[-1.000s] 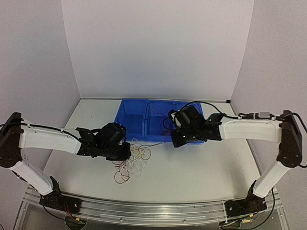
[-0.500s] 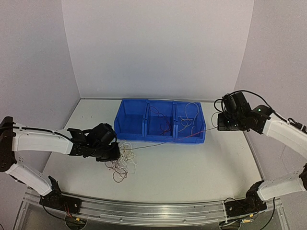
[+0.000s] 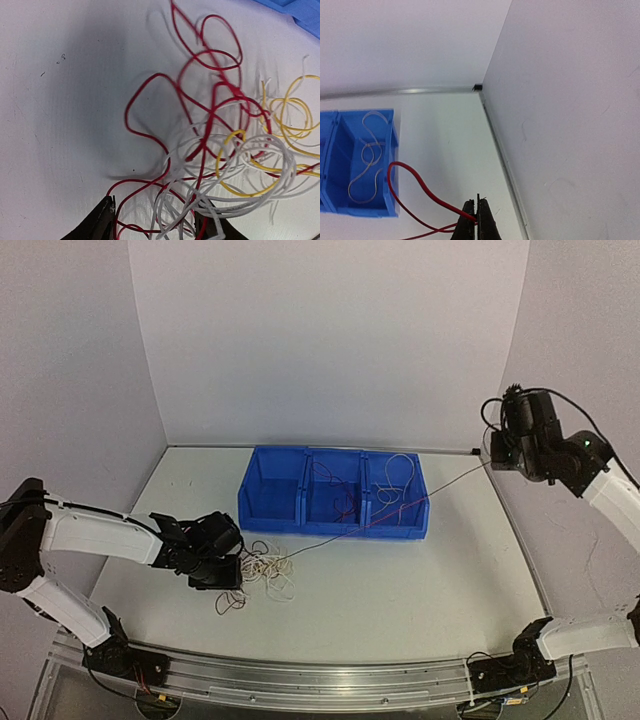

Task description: Untangle the cables

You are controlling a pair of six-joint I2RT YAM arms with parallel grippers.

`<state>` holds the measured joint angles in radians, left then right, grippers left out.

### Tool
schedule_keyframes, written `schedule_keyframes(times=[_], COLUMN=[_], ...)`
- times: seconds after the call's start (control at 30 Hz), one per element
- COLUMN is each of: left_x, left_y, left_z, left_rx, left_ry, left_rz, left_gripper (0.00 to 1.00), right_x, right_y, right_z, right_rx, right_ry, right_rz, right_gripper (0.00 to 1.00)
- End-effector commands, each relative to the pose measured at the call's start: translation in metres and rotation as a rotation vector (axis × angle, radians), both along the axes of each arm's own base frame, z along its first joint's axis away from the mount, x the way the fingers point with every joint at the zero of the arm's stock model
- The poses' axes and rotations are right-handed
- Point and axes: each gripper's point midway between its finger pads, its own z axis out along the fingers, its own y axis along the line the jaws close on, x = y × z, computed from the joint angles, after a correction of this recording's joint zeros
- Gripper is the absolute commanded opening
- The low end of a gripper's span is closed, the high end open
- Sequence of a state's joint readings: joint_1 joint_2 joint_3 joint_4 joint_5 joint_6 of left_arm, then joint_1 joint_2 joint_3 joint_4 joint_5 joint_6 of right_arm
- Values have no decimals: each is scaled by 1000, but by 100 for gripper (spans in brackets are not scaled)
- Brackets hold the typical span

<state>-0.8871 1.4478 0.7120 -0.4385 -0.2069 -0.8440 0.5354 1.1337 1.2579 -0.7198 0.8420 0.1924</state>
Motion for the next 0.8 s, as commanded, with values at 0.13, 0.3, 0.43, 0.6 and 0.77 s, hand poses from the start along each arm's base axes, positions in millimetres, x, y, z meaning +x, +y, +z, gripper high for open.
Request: schedule_keyframes(times=[0.13,0.3,0.43,0.6,0.77], left_x=[1,2,3,1,-1], left_y=[4,9,13,31,43], left_z=[-24,-32,-35,-41,-40], left_rx=[72,86,86,128,137], left_ry=[53,77,84,101,103], left_rz=[29,62,80,138,169], left_gripper=[45,25,2,0,0], right_x=[-27,-30,-33,-38,-43], right_y=[-48,-57,-62,-69,-66], right_z=[159,207,234,282,312], right_rx=[-111,-217,-266,-369,-383], right_ry=[-315,-392,-439,-533,-617], right_rz=[-144,-178,-200,-236,-196], right_gripper=[0,0,0,0,0])
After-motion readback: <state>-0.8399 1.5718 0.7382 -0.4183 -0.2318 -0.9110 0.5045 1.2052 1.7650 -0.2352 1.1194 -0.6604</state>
